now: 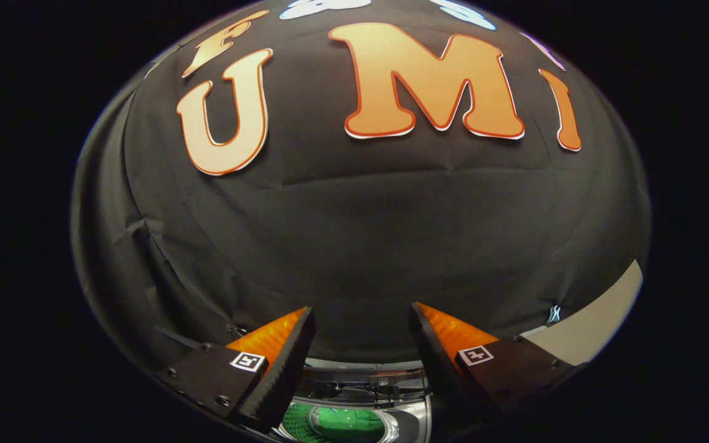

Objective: Put the clothes into the washing machine and then close the washing machine lid.

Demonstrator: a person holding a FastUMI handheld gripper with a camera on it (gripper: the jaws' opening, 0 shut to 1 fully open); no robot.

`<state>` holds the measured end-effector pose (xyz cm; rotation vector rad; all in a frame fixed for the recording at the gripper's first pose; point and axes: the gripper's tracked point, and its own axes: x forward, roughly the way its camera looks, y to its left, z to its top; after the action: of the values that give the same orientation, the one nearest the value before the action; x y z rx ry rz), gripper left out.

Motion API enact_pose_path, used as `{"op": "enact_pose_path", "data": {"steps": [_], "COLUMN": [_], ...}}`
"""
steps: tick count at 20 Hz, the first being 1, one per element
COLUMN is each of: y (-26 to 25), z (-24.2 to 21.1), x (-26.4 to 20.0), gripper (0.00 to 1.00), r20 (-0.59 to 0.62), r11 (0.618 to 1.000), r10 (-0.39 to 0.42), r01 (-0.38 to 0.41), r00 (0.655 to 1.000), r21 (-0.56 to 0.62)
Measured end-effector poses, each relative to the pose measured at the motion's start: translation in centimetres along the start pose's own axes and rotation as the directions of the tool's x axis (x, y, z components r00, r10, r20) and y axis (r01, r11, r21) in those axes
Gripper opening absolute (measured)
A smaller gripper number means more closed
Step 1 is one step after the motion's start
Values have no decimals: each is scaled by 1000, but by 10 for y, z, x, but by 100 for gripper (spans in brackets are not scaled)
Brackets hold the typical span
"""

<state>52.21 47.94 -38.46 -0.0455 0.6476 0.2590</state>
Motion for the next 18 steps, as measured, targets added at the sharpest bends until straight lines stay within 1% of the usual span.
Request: {"op": "enact_pose_path", "data": {"steps": [3,5,8,11,13,18], "y": [-6,-8,-8,-10,-9,-5], "z": [-19,-18,-20,-18,-18,-30], "x": [12,12,8,7,5,-24], "gripper": [98,99,99,99,99,99], "r20": [-43,-18,-21,31,39,53], "r11": [999,998,999,999,999,999], "r10": [-29,-43,-38,-40,-38,-24], "r01": [29,42,38,41,39,26], "r00": [999,999,999,999,998,998], "r21": [-16,-52,-37,-32,-30,-35]}}
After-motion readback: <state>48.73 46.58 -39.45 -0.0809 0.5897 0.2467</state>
